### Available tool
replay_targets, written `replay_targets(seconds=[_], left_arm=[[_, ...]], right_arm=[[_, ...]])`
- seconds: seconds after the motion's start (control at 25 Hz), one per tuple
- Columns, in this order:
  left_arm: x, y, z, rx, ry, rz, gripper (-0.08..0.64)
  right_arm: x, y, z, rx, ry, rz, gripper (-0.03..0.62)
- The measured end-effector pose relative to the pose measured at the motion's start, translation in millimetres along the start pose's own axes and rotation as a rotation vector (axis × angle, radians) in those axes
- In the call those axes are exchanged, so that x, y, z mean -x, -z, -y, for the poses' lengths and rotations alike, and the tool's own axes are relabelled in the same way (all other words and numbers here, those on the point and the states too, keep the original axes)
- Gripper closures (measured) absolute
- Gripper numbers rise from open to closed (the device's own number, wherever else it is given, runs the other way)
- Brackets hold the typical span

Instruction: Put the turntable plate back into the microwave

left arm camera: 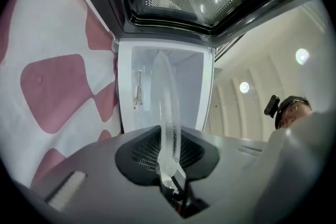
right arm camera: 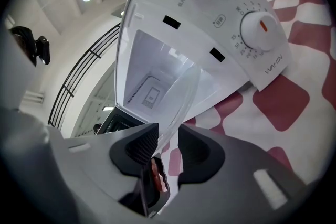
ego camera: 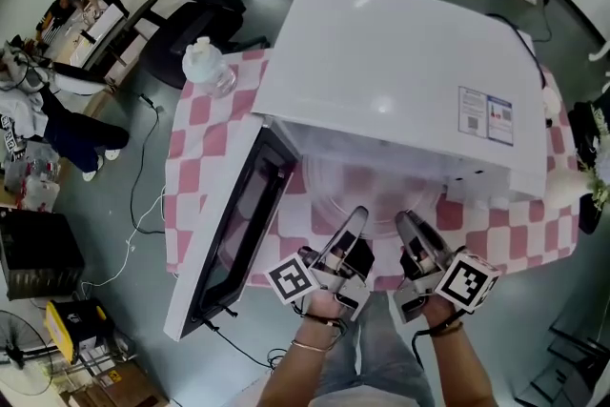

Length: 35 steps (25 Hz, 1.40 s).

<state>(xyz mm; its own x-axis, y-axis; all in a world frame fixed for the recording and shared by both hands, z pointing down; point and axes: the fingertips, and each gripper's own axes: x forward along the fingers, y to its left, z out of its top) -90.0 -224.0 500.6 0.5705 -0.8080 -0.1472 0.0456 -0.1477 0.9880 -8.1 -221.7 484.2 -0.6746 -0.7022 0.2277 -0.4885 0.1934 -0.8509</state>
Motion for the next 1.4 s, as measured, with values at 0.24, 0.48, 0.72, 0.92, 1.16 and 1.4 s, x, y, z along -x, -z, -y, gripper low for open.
replay_targets(seconds=[0.24,0.48,0.72,0.92,1.16,1.4], left_arm=[[-6,-6,2,0.000,0.013,0.014,0.511],[-11,-14,4,-0.006,0.013,0.041,0.508],[-16,-14,3,-0.013,0.014,0.051,0.508],[-23,-15,3,-0.027,0.005,0.058,0.506],[-29,-18,2,-0.027,-0.001,0.075,0.505],[-33,-21,3,-0.039,-0.001,0.075,0.505]], right_arm=[[8,2,1,-0.004,0.016,-0.016,0.466],[23,3,-3,0.026,0.043,-0.017,0.457],[43,2,14,0.230,0.200,-0.041,0.461],[55,-2,25,0.458,0.345,-0.057,0.469],[65,-8,42,0.508,0.501,-0.044,0.581],[68,-9,49,0.513,0.537,-0.042,0.583]])
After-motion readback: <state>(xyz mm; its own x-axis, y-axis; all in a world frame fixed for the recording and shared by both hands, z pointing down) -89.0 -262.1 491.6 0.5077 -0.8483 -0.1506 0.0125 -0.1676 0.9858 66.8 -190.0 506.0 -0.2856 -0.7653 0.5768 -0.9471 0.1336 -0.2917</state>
